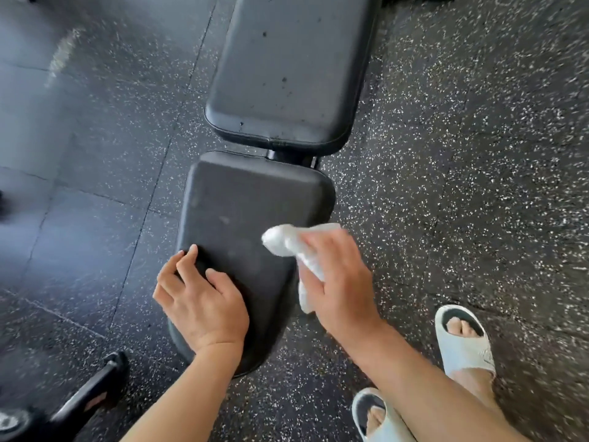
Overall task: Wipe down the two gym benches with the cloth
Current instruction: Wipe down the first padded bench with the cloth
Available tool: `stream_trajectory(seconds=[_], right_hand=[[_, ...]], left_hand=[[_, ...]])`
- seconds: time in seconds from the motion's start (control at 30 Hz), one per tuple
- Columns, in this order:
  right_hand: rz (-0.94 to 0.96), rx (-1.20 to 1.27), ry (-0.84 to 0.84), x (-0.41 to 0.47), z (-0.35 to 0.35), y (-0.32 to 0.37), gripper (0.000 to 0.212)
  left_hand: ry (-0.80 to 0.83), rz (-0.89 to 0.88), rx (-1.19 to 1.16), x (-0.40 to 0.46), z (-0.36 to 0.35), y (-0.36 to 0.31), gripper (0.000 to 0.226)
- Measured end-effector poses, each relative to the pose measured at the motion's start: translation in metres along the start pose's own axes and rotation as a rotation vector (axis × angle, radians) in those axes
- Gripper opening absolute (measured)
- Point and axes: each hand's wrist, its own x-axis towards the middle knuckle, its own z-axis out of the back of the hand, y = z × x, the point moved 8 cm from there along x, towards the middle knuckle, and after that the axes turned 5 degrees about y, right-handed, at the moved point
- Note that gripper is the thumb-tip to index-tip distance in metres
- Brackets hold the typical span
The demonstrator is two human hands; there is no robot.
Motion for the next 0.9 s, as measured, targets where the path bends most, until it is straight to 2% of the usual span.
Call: stream_trajectory(seconds=[0.1, 0.23, 0.4, 0.5, 0.6, 0.7, 0.8, 0.9], right_hand=[[-0.127, 0.034, -0.178, 0.056, 0.022, -0.024, 0.026], [-0.153, -0.066, -0.213, 0.086, 0.018, -0.024, 0.025], [-0.092, 0.118, -0.178, 0.005, -0.012, -0.010, 0.038], [-0.082, 0.223, -0.104, -0.064, -0.049, 0.015, 0.040], [-0.067, 0.240, -0.068, -0.092, -0.063, 0.022, 0.040], [-0.039, 0.252, -0.090, -0.069, -0.054, 0.006, 0.038], [-0.093, 0.309, -0.223, -0.017, -0.028, -0.022, 0.030], [-0.191, 0.280, -0.337, 0.033, -0.002, -0.044, 0.032]], left_hand=[[0.002, 0.006, 0.014, 0.001, -0.001, 0.000, 0.050], [-0.014, -0.006, 0.014, 0.001, 0.000, 0.000, 0.051], [-0.005, -0.004, 0.015, 0.001, -0.002, -0.001, 0.049], [0.003, 0.014, 0.025, 0.001, -0.002, 0.000, 0.050], [0.001, -0.006, 0.031, 0.002, -0.001, 0.000, 0.051], [-0.016, -0.001, 0.046, 0.002, -0.003, 0.001, 0.049], [-0.019, -0.016, 0.055, 0.003, -0.004, 0.002, 0.048], [-0.003, 0.006, 0.052, 0.003, -0.005, 0.004, 0.048]])
